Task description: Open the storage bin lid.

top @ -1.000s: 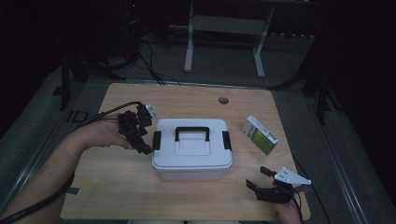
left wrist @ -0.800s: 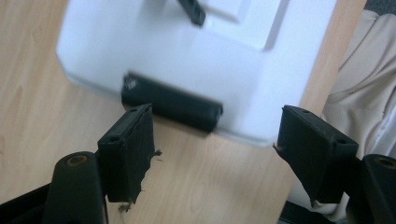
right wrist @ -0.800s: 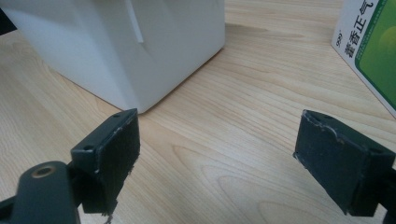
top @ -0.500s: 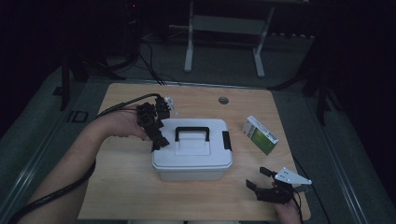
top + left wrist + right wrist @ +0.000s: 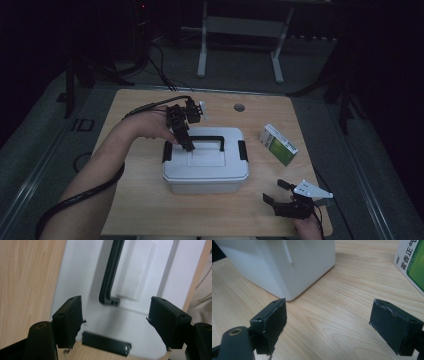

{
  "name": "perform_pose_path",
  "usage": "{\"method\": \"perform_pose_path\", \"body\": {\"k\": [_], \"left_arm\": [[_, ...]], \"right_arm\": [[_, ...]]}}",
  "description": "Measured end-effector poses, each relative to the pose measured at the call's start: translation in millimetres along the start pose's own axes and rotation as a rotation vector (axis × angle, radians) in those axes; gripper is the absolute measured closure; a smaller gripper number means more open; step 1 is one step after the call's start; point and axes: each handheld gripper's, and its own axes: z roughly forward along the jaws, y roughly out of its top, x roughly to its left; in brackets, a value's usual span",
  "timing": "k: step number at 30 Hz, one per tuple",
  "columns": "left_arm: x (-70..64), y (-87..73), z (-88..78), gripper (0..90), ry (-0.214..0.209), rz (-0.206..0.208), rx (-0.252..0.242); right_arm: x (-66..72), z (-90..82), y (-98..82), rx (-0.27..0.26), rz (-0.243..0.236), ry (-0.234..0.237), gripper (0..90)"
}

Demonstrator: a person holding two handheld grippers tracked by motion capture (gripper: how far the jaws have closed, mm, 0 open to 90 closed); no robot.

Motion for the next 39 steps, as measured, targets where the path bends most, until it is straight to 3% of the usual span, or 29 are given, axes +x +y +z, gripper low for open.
{"method": "perform_pose_path", "body": {"k": [5,6,9,10,13,14,17,18,19,23,25,34,39], "left_arm": [[0.6,11.0,4.8,30.9,0.015,0.037,0.004],[-0.1,15.5,7.0,32.2,0.02,0.061,0.004],[-0.1,19.7,8.9,34.9,0.023,0.071,0.0],[0.4,23.9,11.0,39.4,0.051,0.085,0.006],[0.7,27.5,13.1,44.0,0.064,0.104,0.006],[0.6,30.6,14.3,46.5,0.093,0.122,-0.009],[1.2,32.0,15.3,48.0,0.087,0.124,-0.006],[1.1,35.1,18.4,48.0,0.104,0.142,0.012],[0.8,37.8,21.7,50.2,0.091,0.163,0.028],[0.5,40.8,24.7,52.9,0.087,0.168,0.04],[-0.9,46.9,29.1,58.4,0.072,0.187,0.058],[-3.8,53.4,38.2,70.9,0.036,0.199,0.119],[-4.0,55.0,41.1,75.5,0.022,0.187,0.122]], "right_arm": [[0.0,-0.1,-0.1,-0.001,0.001,0.004,13.9],[-0.5,-0.6,-0.2,-0.004,0.005,0.006,13.9],[-0.8,-0.8,-0.3,-0.004,0.006,0.007,13.9],[-1.0,-0.9,-0.4,-0.006,0.007,0.008,13.9],[-0.9,-1.0,-0.4,-0.006,0.007,0.01,13.8],[-0.8,-1.1,-0.4,-0.006,0.008,0.012,13.9],[-1.1,-1.2,-0.4,-0.008,0.008,0.013,13.8],[-1.1,-1.2,-0.4,-0.008,0.008,0.013,13.8],[-1.3,-1.5,-0.5,-0.009,0.01,0.016,13.9],[-1.5,-1.6,-0.8,-0.01,0.01,0.017,13.9],[-1.9,-1.9,-0.8,-0.011,0.012,0.019,13.9],[-2.4,-2.3,-0.9,-0.011,0.012,0.022,13.9],[-2.6,-2.3,-1.0,-0.01,0.013,0.023,13.9]]}}
